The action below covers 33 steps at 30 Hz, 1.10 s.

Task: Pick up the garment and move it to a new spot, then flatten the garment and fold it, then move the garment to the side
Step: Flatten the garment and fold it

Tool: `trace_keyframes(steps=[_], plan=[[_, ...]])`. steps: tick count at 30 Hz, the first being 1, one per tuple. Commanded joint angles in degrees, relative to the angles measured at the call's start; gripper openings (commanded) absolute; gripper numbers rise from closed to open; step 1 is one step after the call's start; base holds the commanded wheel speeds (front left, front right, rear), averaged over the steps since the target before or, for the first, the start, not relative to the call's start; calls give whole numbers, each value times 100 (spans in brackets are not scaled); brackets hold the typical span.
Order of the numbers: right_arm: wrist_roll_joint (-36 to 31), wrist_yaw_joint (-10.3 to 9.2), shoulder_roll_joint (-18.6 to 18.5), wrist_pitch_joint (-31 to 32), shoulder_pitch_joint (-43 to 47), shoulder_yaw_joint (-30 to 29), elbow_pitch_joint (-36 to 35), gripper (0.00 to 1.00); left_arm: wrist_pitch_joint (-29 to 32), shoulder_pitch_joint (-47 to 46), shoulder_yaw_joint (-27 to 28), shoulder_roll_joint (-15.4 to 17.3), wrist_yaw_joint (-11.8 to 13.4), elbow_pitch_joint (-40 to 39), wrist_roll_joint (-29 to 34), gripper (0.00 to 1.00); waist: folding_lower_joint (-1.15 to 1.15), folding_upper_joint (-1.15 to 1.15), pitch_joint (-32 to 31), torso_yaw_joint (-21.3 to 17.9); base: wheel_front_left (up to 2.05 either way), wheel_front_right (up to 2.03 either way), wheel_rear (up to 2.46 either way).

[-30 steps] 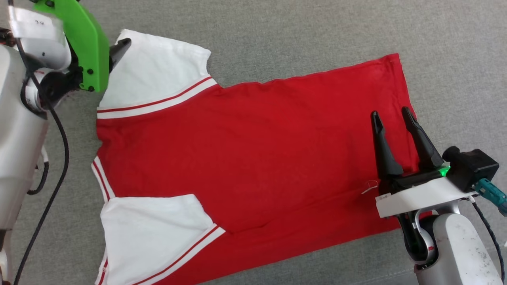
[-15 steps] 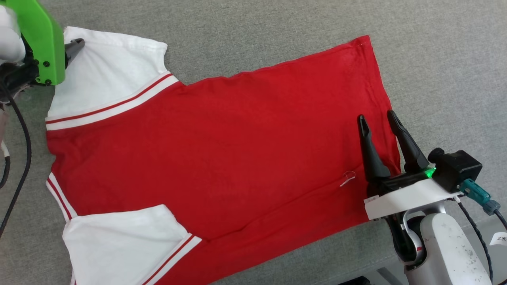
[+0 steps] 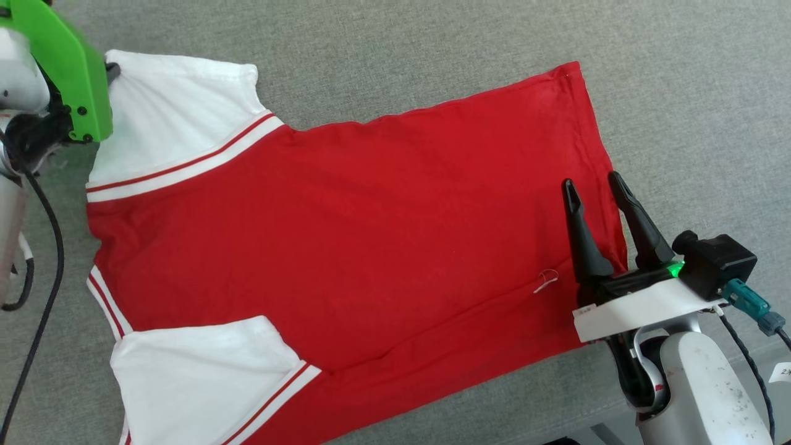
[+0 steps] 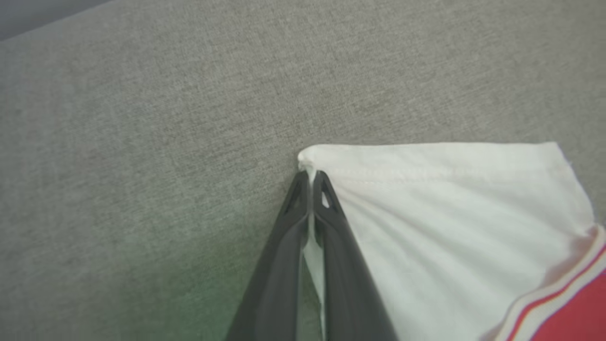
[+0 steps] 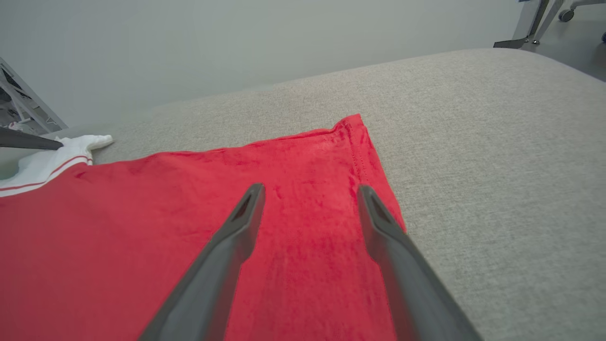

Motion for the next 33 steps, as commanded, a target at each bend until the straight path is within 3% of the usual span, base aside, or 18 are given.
trace_keyframes(steps=[1, 11, 22, 28, 33], plan=[[-25, -46, -49, -10, -89, -36, 4, 100, -60, 258, 3, -17, -9, 24, -80, 0, 0, 68, -174, 92, 0, 0, 0], [-106, -46, -619, 812, -39, -157, -125, 100, -710, 933, 154, -28, -16, -705, -300, 0, 0, 68, -873, 442, 0, 0, 0], [165, -46, -1655, 3469, -753, -101, -112, 100, -1106, 1749, 106, -56, 222, -2479, -279, 0, 0, 68, -1109, 968, 0, 0, 0], [299, -46, -1969, 4923, -1382, -130, -69, 100, -1128, 2009, -9, -73, 331, -3190, -216, 0, 0, 68, -950, 1299, 0, 0, 0], [315, -46, -2049, 5632, -1897, -196, 314, 100, -1208, 2049, -74, -147, 377, -3583, -148, 0, 0, 68, -755, 1531, 0, 0, 0]])
